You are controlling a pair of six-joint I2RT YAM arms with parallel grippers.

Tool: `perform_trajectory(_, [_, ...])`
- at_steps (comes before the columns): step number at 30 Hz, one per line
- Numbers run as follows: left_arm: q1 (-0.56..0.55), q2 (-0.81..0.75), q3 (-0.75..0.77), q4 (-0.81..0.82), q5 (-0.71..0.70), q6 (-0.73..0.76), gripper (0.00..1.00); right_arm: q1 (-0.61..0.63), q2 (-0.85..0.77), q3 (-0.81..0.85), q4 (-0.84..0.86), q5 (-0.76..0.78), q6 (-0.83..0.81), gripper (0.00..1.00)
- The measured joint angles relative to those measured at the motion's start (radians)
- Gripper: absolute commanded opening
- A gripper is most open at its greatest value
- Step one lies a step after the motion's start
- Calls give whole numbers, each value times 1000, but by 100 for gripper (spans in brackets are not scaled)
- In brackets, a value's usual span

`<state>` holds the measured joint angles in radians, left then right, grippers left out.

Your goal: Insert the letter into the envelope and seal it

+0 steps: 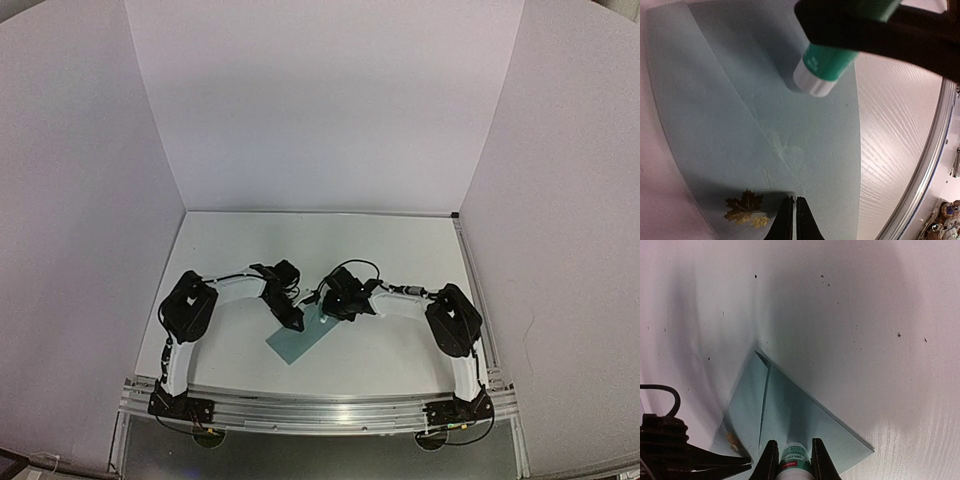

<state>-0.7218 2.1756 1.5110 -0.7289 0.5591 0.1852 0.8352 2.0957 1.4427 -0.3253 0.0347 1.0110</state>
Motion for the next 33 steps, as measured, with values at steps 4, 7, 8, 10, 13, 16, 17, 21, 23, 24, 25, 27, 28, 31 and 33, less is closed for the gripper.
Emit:
perform_trajectory(4, [-2, 25, 35, 5, 12, -34, 5, -1, 3, 4, -3, -4, 0, 0])
perform_trajectory(7, [-2, 35, 49, 14, 11, -63, 5, -4, 4, 5, -4, -9, 0, 0])
perform_trajectory(8, [-2, 37, 55, 16, 5, -72, 5, -4, 4, 6, -3, -9, 0, 0])
perform_trajectory(10, [-4, 41, 70, 21, -21, -87, 5, -6, 5, 7, -3, -7, 0, 0])
perform_trajectory(13, [-4, 52, 95, 24, -49, -100, 5, -11, 5, 8, -3, -5, 0, 0])
perform_trajectory(16, [-4, 61, 114, 46, -81, -116, 5, -12, 6, 9, -3, -5, -3, 0])
perform_trajectory(17, [-3, 63, 118, 58, -91, -120, 5, -12, 6, 9, -3, -5, -5, 0])
perform_trajectory(21, [3, 67, 120, 138, -130, -141, 6, -12, 8, 10, -1, -7, -9, 0])
perform_trajectory(23, [2, 70, 120, 180, -143, -153, 6, -12, 8, 11, 0, -9, -11, 0])
perform_trajectory(24, [2, 72, 120, 196, -145, -157, 6, -11, 9, 11, 2, -10, -11, 0])
perform_trajectory(25, [2, 75, 120, 209, -147, -160, 5, -11, 9, 11, 4, -12, -11, 0])
perform_trajectory(27, [2, 78, 120, 224, -152, -162, 5, -11, 10, 11, 7, -13, -11, 0])
perform_trajectory(28, [2, 78, 120, 225, -155, -163, 4, -10, 10, 11, 8, -14, -11, 0])
perform_trajectory(31, [1, 77, 117, 229, -177, -163, 3, -10, 11, 10, 10, -16, -11, 0])
perform_trajectory(33, [-1, 74, 117, 227, -198, -164, 4, -10, 12, 10, 13, -18, -10, 0])
